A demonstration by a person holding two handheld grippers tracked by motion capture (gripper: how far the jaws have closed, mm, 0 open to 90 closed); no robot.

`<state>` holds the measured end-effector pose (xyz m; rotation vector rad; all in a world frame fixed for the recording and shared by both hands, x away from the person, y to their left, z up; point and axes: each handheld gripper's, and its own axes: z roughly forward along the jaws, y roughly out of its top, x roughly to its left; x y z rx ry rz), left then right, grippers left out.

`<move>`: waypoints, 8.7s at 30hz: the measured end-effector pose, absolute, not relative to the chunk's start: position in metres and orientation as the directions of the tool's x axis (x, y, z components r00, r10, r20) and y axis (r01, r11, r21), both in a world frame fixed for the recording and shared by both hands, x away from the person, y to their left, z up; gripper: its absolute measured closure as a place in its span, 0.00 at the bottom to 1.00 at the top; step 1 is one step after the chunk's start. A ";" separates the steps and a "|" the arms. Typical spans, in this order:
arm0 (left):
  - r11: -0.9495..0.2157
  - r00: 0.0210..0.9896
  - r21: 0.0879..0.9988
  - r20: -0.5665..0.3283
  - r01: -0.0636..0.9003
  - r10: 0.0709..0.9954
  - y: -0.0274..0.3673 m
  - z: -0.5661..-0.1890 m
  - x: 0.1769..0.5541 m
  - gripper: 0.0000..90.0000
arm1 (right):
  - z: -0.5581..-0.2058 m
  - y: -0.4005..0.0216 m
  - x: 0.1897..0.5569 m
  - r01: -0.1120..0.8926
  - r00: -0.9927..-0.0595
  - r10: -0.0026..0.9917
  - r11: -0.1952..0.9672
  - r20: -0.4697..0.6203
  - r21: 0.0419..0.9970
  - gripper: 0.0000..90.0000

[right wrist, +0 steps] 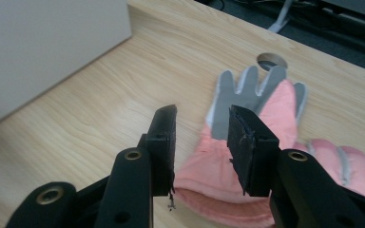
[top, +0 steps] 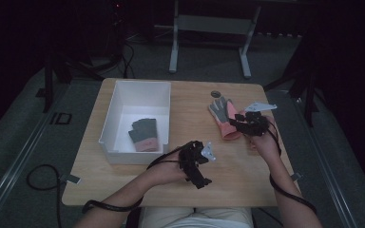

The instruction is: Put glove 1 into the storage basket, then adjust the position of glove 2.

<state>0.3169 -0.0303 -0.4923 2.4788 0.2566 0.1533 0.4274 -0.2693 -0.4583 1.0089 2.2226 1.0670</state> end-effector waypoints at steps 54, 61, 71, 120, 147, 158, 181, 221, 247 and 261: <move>-0.537 0.884 0.802 0.025 0.261 0.467 0.017 -0.573 0.280 0.02 | -0.487 -0.233 0.480 0.628 -0.427 0.904 0.263 0.041 0.732 0.98; -0.543 0.885 0.798 0.026 0.262 0.465 0.017 -0.574 0.280 0.02 | -0.463 -0.226 0.441 0.605 -0.388 0.920 0.213 0.050 0.767 0.98; -0.529 0.876 0.805 0.025 0.268 0.481 0.018 -0.573 0.281 0.02 | -0.466 -0.216 0.400 0.626 -0.340 0.934 0.135 0.113 0.768 0.98; -0.530 0.878 0.808 0.031 0.259 0.477 0.021 -0.572 0.282 0.02 | -0.484 -0.317 0.405 0.566 -0.283 0.958 0.133 0.040 0.814 0.84; -0.531 0.878 0.807 0.035 0.256 0.477 0.021 -0.573 0.282 0.02 | -0.535 -0.346 0.467 0.622 -0.229 0.966 0.241 -0.121 0.745 0.66; -0.526 0.876 0.812 0.038 0.254 0.481 0.021 -0.573 0.283 0.02 | -0.519 -0.344 0.464 0.676 -0.165 0.984 0.158 -0.060 0.720 0.97; -0.533 0.877 0.809 0.047 0.248 0.479 0.020 -0.573 0.281 0.02 | -0.484 -0.309 0.379 0.651 -0.126 0.992 0.087 -0.005 0.754 0.97; -0.547 0.884 0.803 0.054 0.239 0.465 0.018 -0.574 0.280 0.02 | -0.502 -0.335 0.383 0.610 -0.391 0.918 0.311 -0.065 0.729 0.68; -0.556 0.888 0.799 0.063 0.228 0.455 0.015 -0.574 0.281 0.02 | -0.529 -0.324 0.394 0.672 -0.304 0.953 0.230 -0.022 0.704 0.97; -0.557 0.889 0.799 0.063 0.227 0.453 0.015 -0.575 0.280 0.02 | -0.475 -0.311 0.379 0.587 -0.266 0.963 0.206 -0.054 0.783 0.98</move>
